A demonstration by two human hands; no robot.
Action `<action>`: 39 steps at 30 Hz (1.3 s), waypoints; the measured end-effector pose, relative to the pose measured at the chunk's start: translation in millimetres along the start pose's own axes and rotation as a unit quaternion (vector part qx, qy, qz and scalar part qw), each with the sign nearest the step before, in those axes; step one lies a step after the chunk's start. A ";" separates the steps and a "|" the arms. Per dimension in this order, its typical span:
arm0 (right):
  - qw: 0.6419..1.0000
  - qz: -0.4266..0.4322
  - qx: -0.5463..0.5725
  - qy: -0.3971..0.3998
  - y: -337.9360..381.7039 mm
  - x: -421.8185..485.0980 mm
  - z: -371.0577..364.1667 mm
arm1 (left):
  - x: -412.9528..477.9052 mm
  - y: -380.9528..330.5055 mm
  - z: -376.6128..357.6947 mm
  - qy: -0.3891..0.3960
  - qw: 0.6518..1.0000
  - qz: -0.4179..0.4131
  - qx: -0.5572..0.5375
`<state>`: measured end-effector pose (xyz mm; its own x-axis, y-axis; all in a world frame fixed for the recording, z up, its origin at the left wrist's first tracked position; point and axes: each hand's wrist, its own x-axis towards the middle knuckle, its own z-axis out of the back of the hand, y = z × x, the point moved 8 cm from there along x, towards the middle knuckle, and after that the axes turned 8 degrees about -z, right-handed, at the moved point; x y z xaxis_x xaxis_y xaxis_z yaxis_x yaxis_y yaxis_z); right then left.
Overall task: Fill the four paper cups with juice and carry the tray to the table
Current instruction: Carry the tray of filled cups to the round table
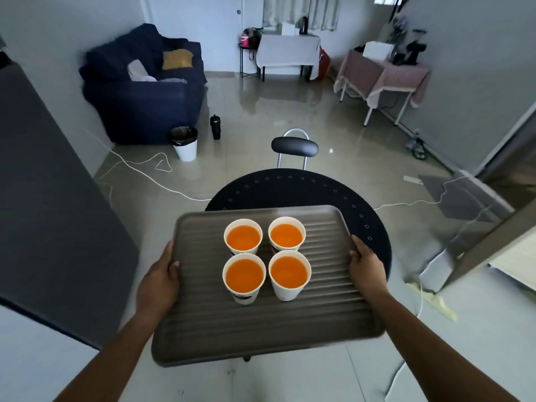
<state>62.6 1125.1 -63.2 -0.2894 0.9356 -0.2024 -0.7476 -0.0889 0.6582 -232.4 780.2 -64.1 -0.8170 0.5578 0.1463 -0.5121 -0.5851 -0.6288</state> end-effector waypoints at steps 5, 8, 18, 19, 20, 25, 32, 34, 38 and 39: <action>1.000 -0.018 -0.013 -0.009 -13.2 47.9 8.3 | 43.2 -14.7 -43.6 0.019 1.000 -0.024 -0.006; 0.999 -0.033 -0.007 -0.018 -20.9 73.2 7.1 | 68.8 -20.1 -64.6 0.030 0.999 -0.030 -0.005; 0.996 -0.078 0.005 -0.050 -25.4 139.2 -4.4 | 157.3 -27.9 -126.8 0.070 0.997 -0.031 -0.011; 0.995 -0.082 0.005 -0.049 -25.6 145.3 -6.7 | 164.4 -27.0 -132.4 0.075 0.997 -0.032 -0.011; 0.995 -0.086 0.005 -0.050 -26.0 151.3 -8.5 | 171.5 -27.0 -138.0 0.082 0.996 -0.032 -0.012; 0.994 -0.093 0.012 -0.056 -25.7 181.5 -16.5 | 200.1 -26.4 -163.9 0.099 0.994 -0.032 -0.016; 0.994 -0.092 0.014 -0.051 -31.4 229.5 -34.4 | 231.8 -15.9 -202.4 0.112 0.994 0.012 -0.005; 0.995 -0.091 0.014 -0.043 -35.1 244.9 -42.5 | 239.7 -10.6 -213.2 0.112 0.993 0.030 0.006; 0.995 -0.092 0.018 -0.024 -38.6 272.3 -55.4 | 251.5 -9.1 -234.4 0.119 0.992 0.040 0.027; 0.995 -0.090 0.018 -0.023 -39.5 279.2 -57.9 | 255.0 -9.3 -239.2 0.119 0.992 0.040 0.033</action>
<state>-23.3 1370.0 -187.7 -0.1242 0.9497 -0.2874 -0.7635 0.0935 0.6390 -372.6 1068.7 -203.6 -0.7745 0.6261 -0.0907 -0.4704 -0.6658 -0.5792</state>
